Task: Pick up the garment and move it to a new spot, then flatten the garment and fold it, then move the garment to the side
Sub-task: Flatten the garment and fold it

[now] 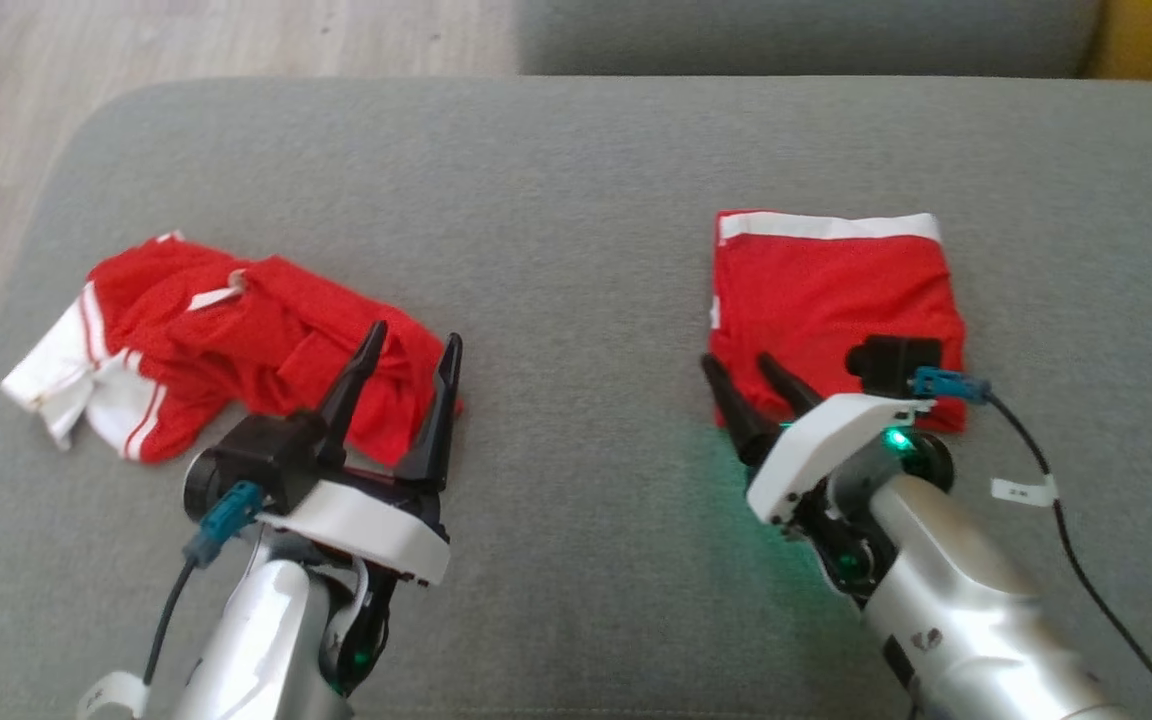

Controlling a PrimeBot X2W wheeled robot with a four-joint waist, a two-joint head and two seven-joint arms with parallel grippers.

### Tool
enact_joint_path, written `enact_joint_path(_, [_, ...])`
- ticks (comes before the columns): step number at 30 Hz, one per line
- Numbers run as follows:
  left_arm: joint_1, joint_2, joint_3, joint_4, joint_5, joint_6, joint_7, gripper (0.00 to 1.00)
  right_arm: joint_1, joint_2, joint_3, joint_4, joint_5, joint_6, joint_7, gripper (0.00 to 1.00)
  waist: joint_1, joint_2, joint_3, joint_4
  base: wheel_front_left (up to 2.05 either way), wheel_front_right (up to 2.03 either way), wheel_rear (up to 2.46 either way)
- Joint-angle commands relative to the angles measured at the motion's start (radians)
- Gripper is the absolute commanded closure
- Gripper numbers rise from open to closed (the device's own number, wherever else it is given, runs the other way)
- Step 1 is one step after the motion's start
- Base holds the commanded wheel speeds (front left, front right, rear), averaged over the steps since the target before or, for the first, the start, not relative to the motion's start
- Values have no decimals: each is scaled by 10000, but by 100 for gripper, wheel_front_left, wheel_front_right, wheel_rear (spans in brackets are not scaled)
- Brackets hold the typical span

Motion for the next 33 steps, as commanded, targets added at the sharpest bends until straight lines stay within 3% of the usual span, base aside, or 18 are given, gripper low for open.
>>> enact_joint_path(1, [-220,76,380,-308,50,-57,-51,0,-155,202,268,-445,123,-9,-225,0,0,-1,-107,-226,0,0,0])
enact_joint_path(6, [-185,76,488,-341,81,-58,-51,0,-346,158,447,-824,-86,-9,-888,0,0,-1,-301,-656,0,0,0])
enact_joint_path(10, [-190,76,547,-432,66,-56,-51,0,-476,-394,442,-1077,-1084,-9,-1732,0,0,-1,-413,-969,0,0,0])
enact_joint_path(18, [-289,76,608,-779,-43,96,-51,0,196,-1100,-1743,-1887,-3453,-9,-2393,0,0,-1,-467,-1418,0,0,0])
enact_joint_path(20, [-288,76,618,-819,-55,130,-51,0,384,-1089,-2139,-2107,-3747,-9,-2403,0,0,-1,-463,-1471,0,0,0])
enact_joint_path(22, [-259,76,652,-936,-51,201,-51,0,1055,-888,-3435,-3108,-4641,-9,-2412,0,0,-1,-429,-1595,0,0,0])
enact_joint_path(25, [-153,76,738,-1016,-19,213,-51,0,1838,-540,-4390,-4044,-5553,-9,-2414,0,0,-1,-384,-1691,0,0,0])
enact_joint_path(33, [246,76,978,-1167,-65,294,-51,0,3092,70,-5210,-5224,-6602,-9,-2416,0,0,-1,-308,-1907,0,0,0])
